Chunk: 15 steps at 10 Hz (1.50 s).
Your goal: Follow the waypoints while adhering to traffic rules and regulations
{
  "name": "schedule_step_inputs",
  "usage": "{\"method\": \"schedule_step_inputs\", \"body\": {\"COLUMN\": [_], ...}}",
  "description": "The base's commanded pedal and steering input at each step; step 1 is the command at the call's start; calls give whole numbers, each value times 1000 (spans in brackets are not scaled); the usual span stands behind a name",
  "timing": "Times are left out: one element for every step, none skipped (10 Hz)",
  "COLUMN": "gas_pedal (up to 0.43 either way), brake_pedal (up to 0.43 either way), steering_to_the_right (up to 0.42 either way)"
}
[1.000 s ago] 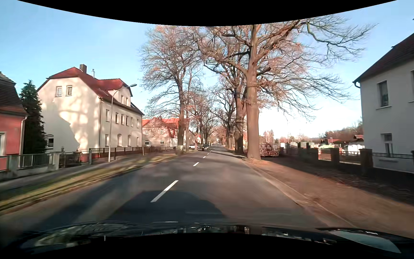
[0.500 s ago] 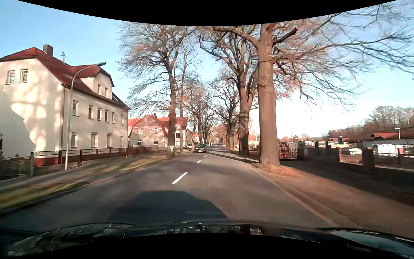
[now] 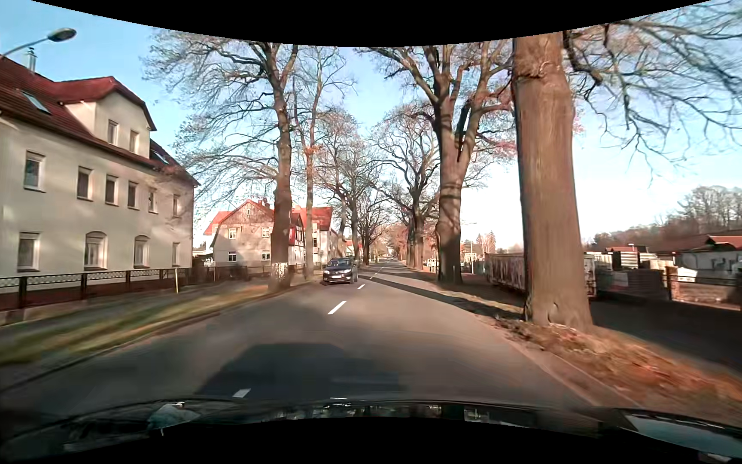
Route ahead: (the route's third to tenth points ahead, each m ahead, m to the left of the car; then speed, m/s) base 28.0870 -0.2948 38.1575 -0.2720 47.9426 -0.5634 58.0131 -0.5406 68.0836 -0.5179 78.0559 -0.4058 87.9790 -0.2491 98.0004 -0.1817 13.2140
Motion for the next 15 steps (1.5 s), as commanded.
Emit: {"method": "schedule_step_inputs", "body": {"gas_pedal": [118,118,118,118,118,118,118,118,118,118,118,118,118,130,130], "brake_pedal": [0,0,0,0,0,0,0,0,0,0,0,0,0,0,0], "steering_to_the_right": [-1,-1,-1,-1,-1,-1,-1,-1,-1,-1,-1,-1,-1,-1,-1]}}
